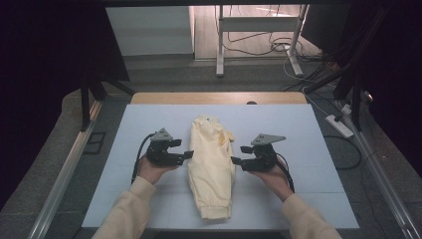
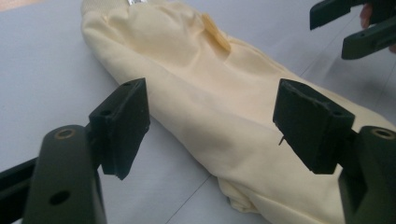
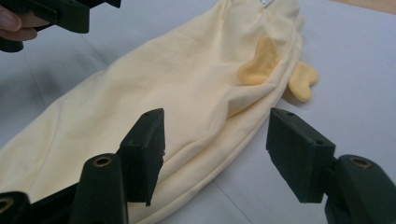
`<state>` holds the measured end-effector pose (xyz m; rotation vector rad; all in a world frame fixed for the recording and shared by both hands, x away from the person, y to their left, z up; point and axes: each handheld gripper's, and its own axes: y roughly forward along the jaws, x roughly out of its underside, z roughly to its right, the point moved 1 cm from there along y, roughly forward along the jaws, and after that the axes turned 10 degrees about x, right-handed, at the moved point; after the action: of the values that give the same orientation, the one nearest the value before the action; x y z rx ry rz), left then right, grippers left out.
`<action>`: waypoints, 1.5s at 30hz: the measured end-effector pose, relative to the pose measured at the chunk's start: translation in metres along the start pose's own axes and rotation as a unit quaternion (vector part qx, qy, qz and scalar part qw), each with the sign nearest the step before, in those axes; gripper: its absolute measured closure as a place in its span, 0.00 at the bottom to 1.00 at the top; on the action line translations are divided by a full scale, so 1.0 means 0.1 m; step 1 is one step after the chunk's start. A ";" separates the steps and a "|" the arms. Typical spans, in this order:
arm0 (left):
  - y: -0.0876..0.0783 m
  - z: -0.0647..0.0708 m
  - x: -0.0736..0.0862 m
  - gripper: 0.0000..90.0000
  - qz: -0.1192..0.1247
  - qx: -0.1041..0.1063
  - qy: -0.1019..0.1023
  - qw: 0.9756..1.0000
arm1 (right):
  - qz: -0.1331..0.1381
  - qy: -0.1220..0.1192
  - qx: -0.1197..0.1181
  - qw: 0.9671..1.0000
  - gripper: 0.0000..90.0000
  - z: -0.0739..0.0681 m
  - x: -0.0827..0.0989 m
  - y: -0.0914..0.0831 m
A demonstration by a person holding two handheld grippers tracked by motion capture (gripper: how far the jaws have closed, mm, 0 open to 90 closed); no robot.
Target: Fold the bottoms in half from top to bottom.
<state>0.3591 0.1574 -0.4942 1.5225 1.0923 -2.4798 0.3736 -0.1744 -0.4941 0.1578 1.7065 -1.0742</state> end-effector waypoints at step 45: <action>0.51 -0.65 -0.28 0.26 -0.038 -0.020 -0.055 0.998 | -0.044 0.047 0.042 0.997 0.39 0.34 -0.40 0.90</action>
<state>0.4426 0.1472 -0.5179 1.3421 1.1946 -2.5394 0.4659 -0.1306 -0.5145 0.1898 1.7674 -1.2218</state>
